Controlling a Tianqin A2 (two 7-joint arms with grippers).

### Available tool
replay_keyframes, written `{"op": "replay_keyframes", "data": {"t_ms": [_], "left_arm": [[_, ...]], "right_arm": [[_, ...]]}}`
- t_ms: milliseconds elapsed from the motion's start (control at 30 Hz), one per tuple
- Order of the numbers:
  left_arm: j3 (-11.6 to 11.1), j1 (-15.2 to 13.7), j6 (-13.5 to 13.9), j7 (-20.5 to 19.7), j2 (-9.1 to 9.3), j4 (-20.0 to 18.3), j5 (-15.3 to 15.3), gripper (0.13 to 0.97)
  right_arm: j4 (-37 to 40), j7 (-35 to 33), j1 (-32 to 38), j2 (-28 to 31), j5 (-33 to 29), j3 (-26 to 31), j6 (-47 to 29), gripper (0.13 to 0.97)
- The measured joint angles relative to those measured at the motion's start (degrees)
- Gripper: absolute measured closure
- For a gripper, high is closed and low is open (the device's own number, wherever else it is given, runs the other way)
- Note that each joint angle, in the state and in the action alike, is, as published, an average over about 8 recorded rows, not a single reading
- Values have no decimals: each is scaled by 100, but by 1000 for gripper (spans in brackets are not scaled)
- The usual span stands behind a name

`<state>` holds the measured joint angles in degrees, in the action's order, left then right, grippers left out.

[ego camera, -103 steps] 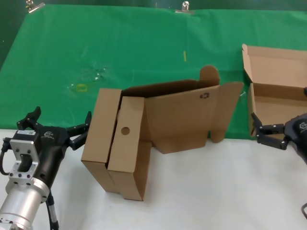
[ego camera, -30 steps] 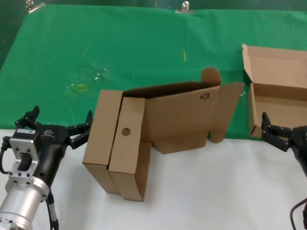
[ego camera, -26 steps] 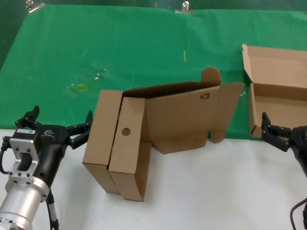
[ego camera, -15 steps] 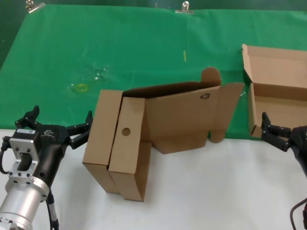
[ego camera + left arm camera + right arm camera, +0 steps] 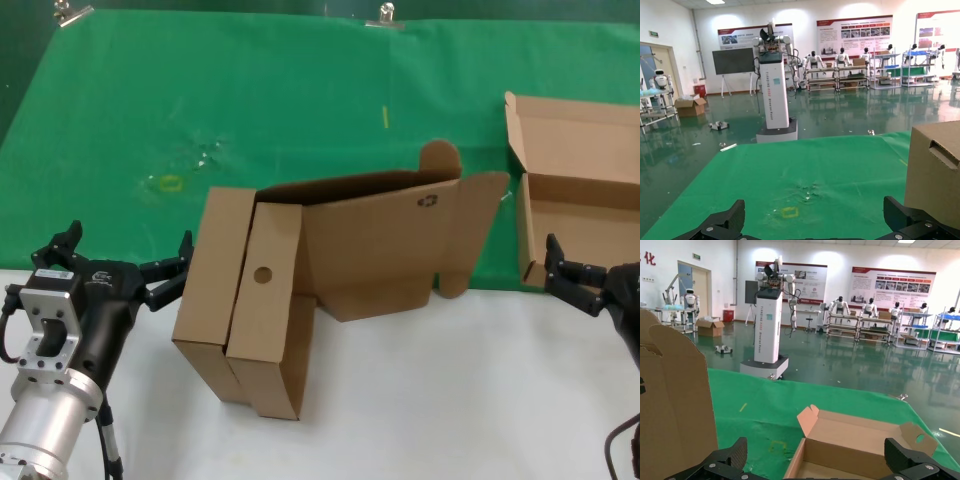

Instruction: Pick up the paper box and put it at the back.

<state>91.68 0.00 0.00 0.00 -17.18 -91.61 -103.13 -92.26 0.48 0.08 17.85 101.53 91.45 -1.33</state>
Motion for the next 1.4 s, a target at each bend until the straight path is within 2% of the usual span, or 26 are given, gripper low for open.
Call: {"op": "replay_keyframes", "data": {"t_ms": [1400], "left_arm": [[0, 0, 0, 0, 0, 0, 0, 132]], "right_arm": [[0, 0, 0, 0, 0, 0, 0, 129]]}}
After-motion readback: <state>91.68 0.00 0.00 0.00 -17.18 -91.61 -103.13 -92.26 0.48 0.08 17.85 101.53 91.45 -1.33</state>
